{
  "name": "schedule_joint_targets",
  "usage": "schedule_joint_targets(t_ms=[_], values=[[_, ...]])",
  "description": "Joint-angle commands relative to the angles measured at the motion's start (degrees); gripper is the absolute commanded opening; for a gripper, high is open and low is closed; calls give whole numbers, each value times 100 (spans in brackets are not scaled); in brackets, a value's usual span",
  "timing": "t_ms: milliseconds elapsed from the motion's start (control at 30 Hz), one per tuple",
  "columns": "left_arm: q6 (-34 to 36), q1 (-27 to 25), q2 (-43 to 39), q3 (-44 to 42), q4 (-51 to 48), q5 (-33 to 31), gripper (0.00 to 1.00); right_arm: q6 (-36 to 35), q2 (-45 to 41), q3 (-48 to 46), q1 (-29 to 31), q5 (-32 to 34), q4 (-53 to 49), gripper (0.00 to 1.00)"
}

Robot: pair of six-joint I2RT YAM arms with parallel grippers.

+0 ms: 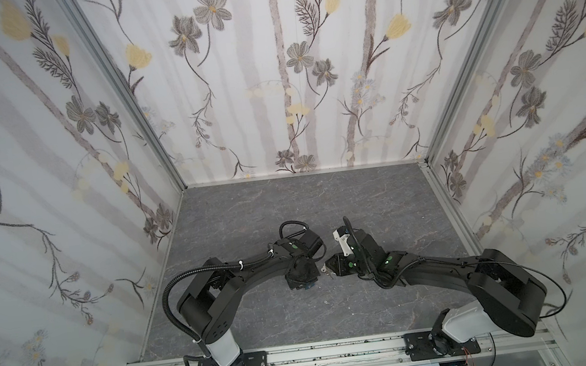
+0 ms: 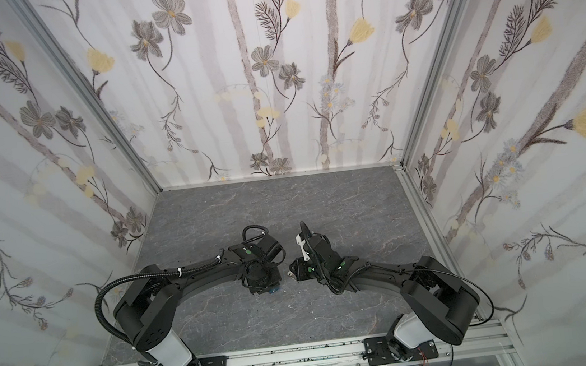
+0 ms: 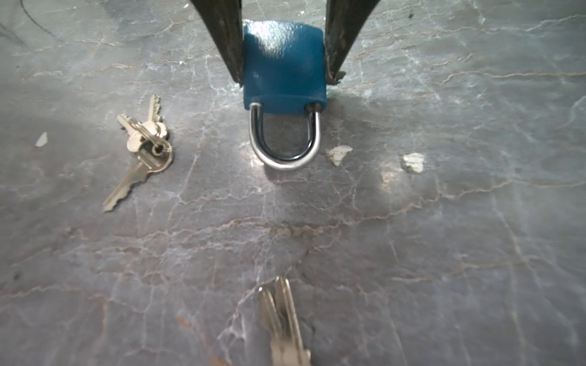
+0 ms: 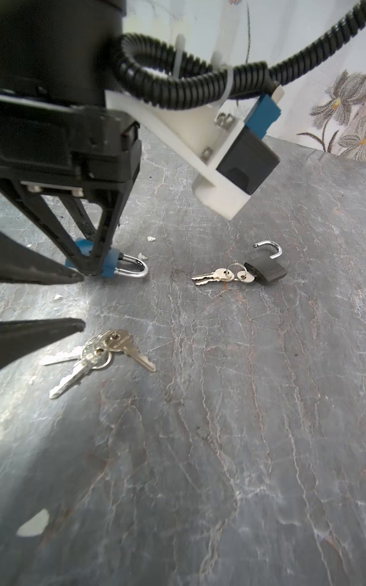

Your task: Unlock with the key

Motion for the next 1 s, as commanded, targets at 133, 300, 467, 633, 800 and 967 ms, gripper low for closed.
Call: schedule_joint_targets(t_ms=[133,300,467,633,800,967], values=[[164,-75,-65,-12,-373,-208,44,-227,504,315,43,51,45,26],[159,-122,-429,12,-505,-424,57,-483,754,482,128,425,-302,29],[79,-124,-820,-101,-606,-543,59,-726,1001,849,130,712,-596,31],[-96,-113,-1267,-407,-636,-704,59,-889,1192,1004,359,899,-806,34],[-244,-70,-1611,-677,-632,-821,60,-1002,1425,1137,477,1117,-1020,34],[-313,4,-1812,-842,-600,-873,60,-1070,1608,1256,679,1624,-1319,34]])
